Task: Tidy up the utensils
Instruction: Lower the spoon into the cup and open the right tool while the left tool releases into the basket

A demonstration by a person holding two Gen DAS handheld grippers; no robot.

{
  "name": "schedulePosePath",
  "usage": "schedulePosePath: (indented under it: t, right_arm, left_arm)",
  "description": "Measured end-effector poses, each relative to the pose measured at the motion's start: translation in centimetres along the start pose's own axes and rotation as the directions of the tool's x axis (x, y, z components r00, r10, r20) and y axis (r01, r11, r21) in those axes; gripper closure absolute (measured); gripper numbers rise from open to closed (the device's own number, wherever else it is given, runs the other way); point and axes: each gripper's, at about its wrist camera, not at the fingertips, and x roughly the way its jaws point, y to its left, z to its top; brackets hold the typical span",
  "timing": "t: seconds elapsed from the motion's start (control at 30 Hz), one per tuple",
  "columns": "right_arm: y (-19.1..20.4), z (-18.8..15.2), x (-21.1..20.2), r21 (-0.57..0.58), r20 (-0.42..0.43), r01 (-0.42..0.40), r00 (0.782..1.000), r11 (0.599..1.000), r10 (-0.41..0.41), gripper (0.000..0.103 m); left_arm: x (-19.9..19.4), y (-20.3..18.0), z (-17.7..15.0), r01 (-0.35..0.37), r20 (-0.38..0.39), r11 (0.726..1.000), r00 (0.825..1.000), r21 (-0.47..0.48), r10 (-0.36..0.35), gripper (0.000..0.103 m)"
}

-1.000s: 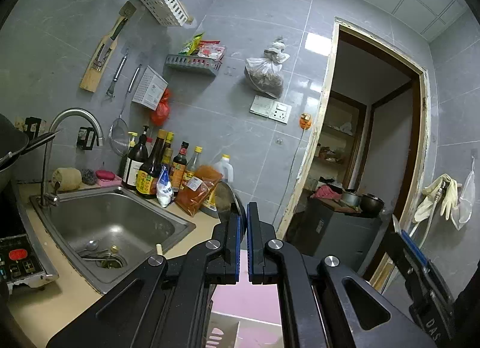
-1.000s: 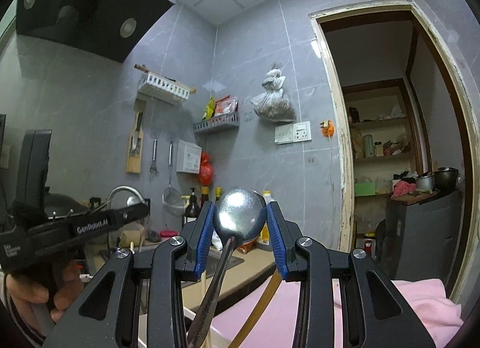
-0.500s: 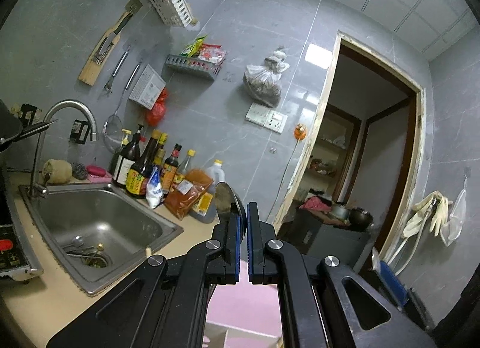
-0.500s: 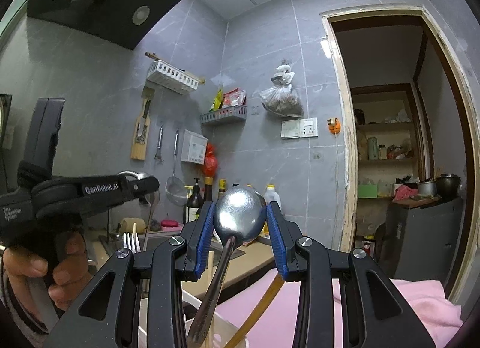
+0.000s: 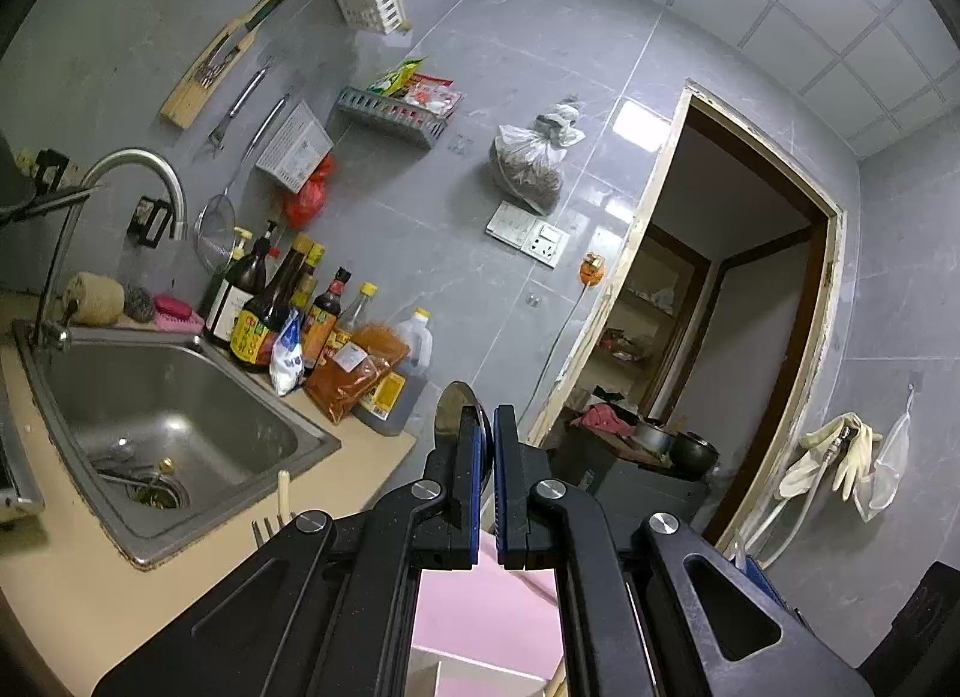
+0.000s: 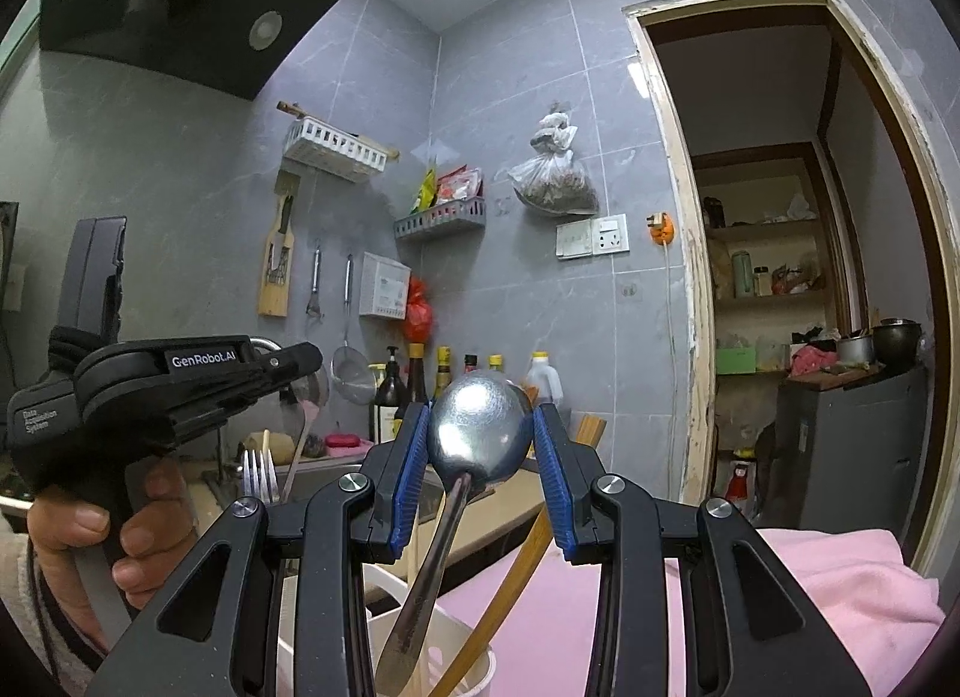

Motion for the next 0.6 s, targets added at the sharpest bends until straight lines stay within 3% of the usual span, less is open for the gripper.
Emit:
schedulePosePath:
  t: [0.27, 0.4, 0.5, 0.6]
  right_arm:
    - [0.3, -0.1, 0.1, -0.004, -0.011, -0.013, 1.0, 1.0, 0.013, 0.07]
    - [0.5, -0.4, 0.4, -0.019, -0.033, -0.024, 0.999, 1.0, 0.024, 0.069]
    - [0.7, -0.6, 0.6, -0.022, -0.045, -0.032, 0.999, 0.999, 0.031, 0.057]
    - [0.7, -0.6, 0.4, -0.013, -0.047, -0.041, 0.998, 0.999, 0.04, 0.053]
  left_arm:
    - [-0.2, 0.0, -0.6, -0.006, -0.039, 1.0, 0.999, -0.004, 0.006, 0.101]
    - [-0.5, -1.1, -1.8, -0.063, -0.077, 0.994, 0.995, 0.085, 0.069, 0.101]
    - [-0.5, -1.5, -2.8, -0.077, -0.118, 0.988, 0.989, 0.135, 0.093, 0.099]
    - [-0.5, -1.2, -3.5, -0.081, -0.168, 0.987, 0.98, 0.141, 0.105, 0.097]
